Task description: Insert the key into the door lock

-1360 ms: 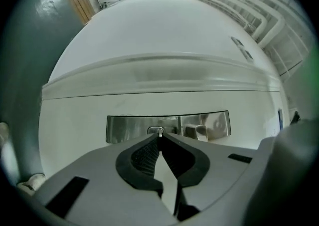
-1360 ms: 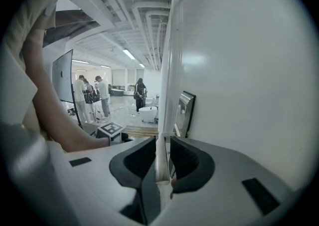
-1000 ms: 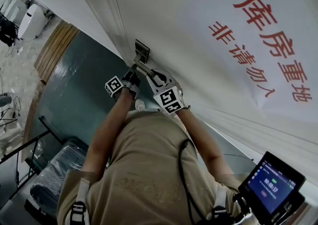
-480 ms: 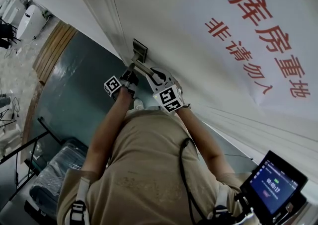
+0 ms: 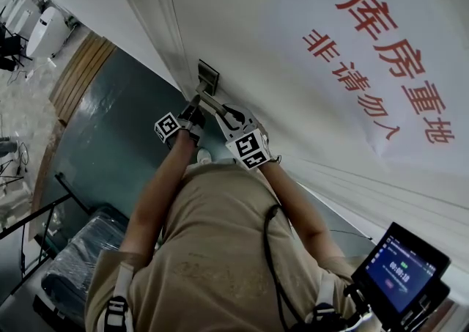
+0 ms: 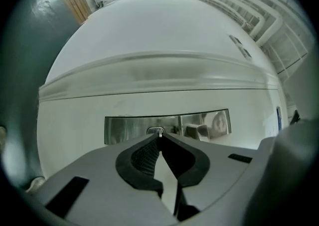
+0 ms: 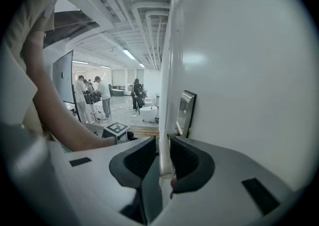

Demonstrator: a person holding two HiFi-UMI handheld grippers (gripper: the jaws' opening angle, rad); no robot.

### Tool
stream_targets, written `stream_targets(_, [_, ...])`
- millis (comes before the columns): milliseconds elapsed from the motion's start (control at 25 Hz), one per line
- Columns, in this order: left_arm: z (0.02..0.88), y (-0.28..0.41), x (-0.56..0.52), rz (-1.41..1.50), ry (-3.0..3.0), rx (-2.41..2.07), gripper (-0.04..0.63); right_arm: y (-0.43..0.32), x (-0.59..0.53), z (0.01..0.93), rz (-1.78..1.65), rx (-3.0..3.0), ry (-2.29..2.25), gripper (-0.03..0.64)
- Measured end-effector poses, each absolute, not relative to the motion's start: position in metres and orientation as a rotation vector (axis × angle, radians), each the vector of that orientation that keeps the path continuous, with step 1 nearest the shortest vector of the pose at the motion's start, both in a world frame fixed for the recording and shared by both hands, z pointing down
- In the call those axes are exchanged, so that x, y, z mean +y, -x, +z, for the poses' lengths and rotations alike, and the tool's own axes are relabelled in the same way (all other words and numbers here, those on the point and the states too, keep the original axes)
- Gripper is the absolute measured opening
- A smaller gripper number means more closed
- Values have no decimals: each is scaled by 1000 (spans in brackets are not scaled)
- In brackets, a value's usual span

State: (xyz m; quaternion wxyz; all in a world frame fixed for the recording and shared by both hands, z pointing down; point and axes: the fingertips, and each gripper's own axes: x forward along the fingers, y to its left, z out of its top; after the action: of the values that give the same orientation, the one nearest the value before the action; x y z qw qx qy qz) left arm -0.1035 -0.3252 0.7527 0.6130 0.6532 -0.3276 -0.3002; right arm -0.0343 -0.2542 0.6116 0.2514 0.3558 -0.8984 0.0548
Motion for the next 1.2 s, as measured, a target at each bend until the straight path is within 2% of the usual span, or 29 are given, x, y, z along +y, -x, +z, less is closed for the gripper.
stream_targets(760, [752, 97, -334, -679, -1514, -746, 32, 32, -259, 612, 139, -2442, -980, 75])
stream_targets(1200, [753, 97, -335, -542, -1626, -861, 34, 31, -264, 611, 132, -2435, -971, 75])
